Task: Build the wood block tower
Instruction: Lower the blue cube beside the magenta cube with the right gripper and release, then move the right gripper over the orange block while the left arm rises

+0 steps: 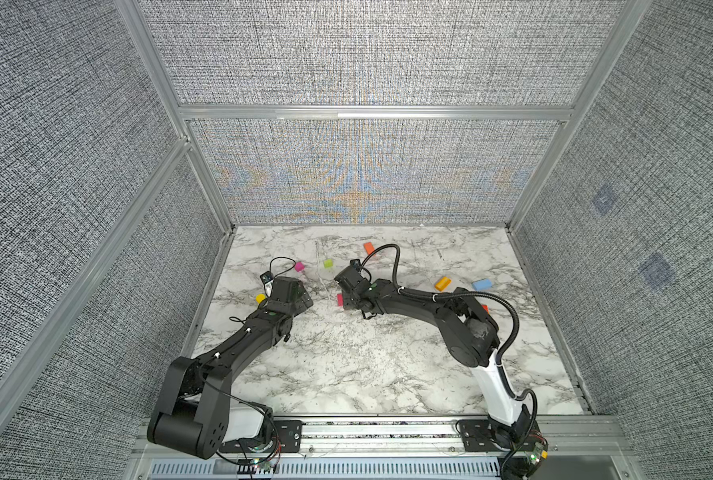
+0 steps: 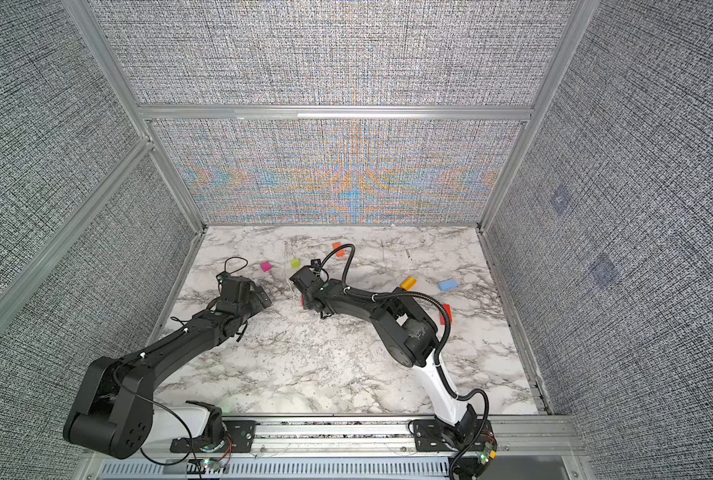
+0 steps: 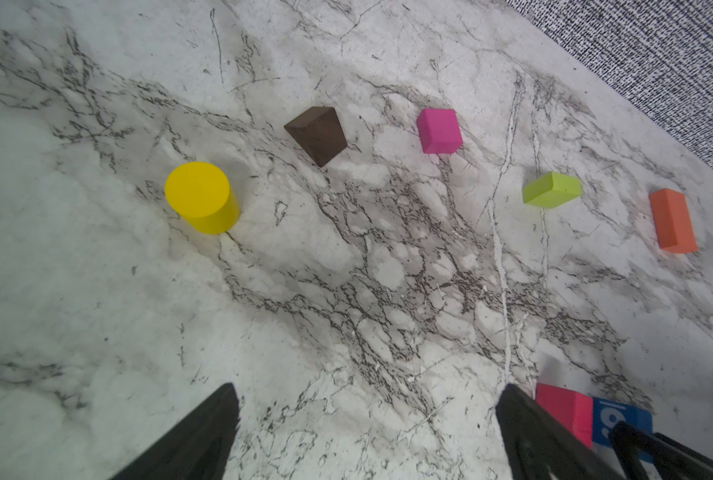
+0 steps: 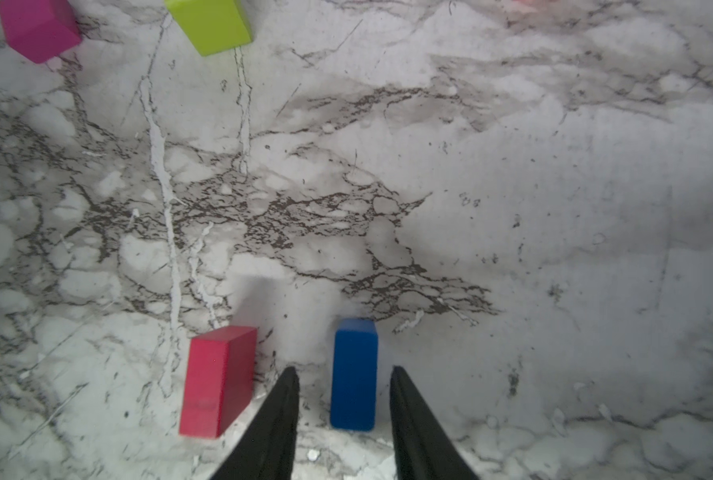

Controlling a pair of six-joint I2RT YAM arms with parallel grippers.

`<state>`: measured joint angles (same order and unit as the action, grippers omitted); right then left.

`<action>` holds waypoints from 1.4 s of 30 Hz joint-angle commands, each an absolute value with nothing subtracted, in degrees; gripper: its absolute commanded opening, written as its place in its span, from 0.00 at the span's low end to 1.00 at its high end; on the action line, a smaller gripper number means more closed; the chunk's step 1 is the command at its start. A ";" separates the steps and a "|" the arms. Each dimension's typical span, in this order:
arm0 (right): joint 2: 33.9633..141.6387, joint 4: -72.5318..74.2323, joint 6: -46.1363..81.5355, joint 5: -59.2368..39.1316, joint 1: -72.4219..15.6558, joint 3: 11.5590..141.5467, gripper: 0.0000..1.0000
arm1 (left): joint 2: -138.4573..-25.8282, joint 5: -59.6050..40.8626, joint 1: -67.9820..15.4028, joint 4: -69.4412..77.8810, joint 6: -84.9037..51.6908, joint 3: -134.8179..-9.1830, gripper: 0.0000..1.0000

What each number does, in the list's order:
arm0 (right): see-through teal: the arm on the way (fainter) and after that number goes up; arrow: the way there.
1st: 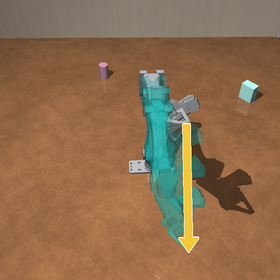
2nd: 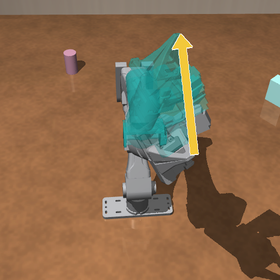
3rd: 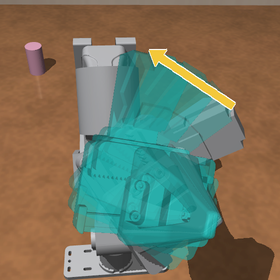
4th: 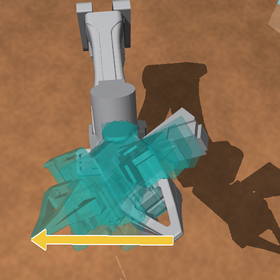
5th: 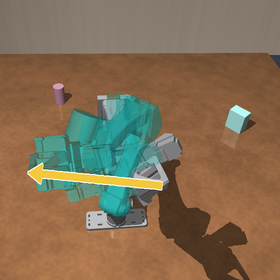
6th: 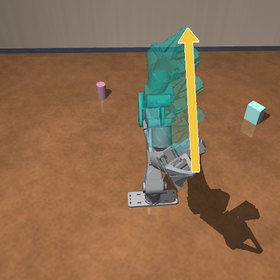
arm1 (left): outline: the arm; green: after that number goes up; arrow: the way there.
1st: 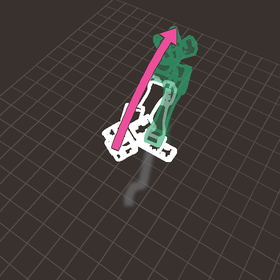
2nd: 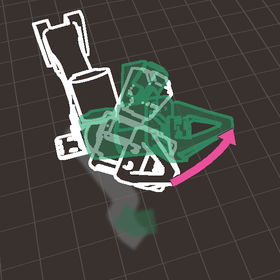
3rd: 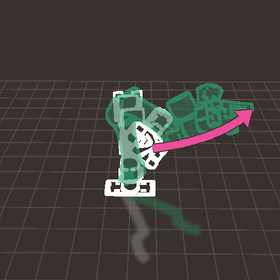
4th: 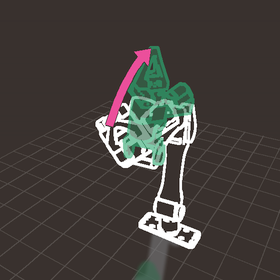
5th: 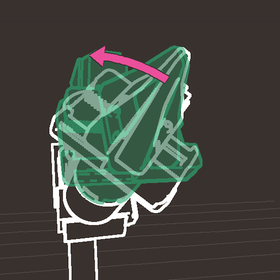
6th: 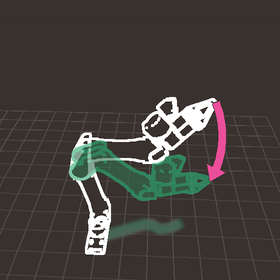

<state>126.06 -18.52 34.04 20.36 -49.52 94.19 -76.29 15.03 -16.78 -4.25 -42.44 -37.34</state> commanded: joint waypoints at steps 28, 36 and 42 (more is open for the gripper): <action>149.83 -20.64 31.37 -37.65 -18.89 135.09 0.80 | -86.29 5.72 -16.36 -1.41 -38.32 -44.38 0.99; 161.32 -9.31 41.78 -44.79 -17.62 143.74 0.79 | -86.39 5.00 -16.35 -0.38 -37.92 -44.13 0.99; 166.48 -7.23 44.45 -44.92 -18.06 148.00 0.79 | -86.78 4.48 -16.28 -0.18 -37.84 -44.36 0.99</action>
